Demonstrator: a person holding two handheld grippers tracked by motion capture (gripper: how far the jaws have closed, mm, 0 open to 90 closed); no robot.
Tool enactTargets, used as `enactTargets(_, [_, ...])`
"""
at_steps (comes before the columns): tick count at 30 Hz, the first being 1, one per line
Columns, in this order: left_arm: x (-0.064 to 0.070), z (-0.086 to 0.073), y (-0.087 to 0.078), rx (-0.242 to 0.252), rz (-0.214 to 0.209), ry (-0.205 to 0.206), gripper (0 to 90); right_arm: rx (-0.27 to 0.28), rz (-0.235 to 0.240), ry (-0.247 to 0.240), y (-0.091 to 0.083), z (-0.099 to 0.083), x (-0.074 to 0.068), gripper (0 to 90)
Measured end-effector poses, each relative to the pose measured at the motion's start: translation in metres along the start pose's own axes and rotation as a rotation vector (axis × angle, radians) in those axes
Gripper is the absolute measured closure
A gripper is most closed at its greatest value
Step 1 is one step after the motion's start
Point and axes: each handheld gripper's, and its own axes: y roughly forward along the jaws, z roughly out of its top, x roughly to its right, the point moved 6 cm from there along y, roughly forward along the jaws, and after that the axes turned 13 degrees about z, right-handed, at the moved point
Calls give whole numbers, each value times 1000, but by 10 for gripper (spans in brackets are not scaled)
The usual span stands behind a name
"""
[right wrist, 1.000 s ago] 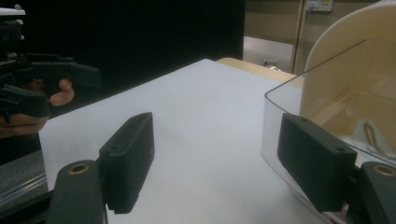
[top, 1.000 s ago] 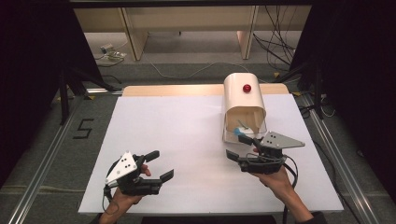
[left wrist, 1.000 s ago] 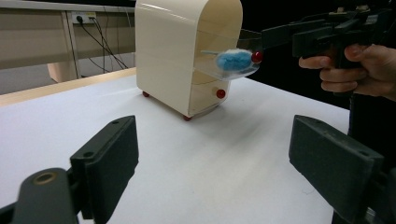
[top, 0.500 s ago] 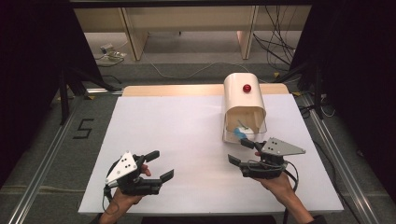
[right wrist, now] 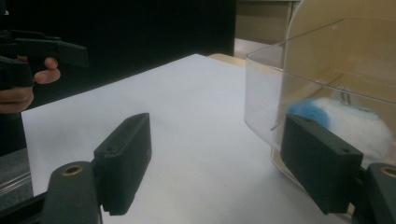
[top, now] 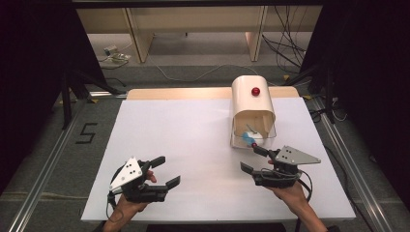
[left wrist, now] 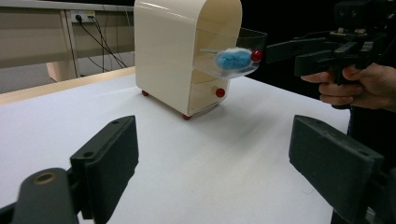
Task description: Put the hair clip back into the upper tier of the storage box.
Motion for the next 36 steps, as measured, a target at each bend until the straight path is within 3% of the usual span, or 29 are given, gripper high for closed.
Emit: enactTargets(36, [0,-2,0,-17,2,8,156,-26,-47,32,-18,-27,3,218])
